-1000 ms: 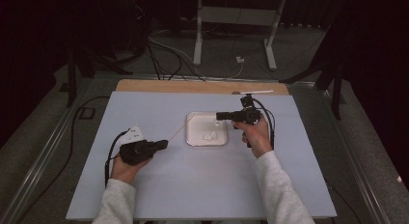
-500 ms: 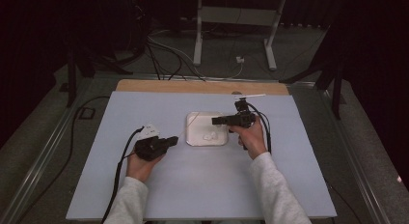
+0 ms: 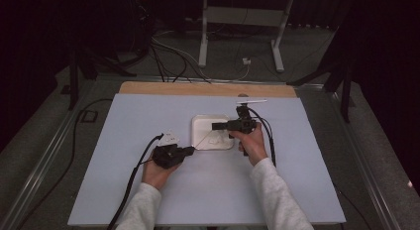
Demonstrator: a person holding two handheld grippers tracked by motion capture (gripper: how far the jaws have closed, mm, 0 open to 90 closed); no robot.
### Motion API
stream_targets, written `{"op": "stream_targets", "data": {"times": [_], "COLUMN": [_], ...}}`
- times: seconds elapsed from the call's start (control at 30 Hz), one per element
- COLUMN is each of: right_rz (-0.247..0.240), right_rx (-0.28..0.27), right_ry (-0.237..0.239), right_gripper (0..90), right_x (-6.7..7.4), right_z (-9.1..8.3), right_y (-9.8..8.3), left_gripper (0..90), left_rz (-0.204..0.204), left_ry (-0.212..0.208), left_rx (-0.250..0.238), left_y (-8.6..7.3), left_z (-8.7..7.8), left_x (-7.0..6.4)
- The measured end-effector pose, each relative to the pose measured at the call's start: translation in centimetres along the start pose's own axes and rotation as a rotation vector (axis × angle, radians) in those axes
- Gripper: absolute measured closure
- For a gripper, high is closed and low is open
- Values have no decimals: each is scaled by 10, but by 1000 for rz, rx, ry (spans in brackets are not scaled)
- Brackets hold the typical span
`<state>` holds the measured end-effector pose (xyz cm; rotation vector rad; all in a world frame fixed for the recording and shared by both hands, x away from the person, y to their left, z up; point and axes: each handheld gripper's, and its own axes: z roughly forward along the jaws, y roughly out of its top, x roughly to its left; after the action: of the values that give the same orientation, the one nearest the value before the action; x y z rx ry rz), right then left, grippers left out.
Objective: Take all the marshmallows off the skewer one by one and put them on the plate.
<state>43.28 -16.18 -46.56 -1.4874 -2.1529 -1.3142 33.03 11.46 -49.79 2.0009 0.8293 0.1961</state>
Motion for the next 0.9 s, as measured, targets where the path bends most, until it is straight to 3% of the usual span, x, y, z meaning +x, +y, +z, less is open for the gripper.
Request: {"op": "stream_targets", "data": {"times": [0.63, 0.9], "right_rz": [26, 11], "right_rx": [4, -5], "right_ry": [79, 101], "right_gripper": [412, 407], "right_x": [1, 6], "right_z": [-1, -4], "right_y": [0, 0], "left_gripper": [900, 900], "left_rz": [17, -9], "left_ry": [22, 42], "left_rx": [159, 180], "left_y": [-7, -7], "left_z": [20, 23], "left_x": [-1, 3]}}
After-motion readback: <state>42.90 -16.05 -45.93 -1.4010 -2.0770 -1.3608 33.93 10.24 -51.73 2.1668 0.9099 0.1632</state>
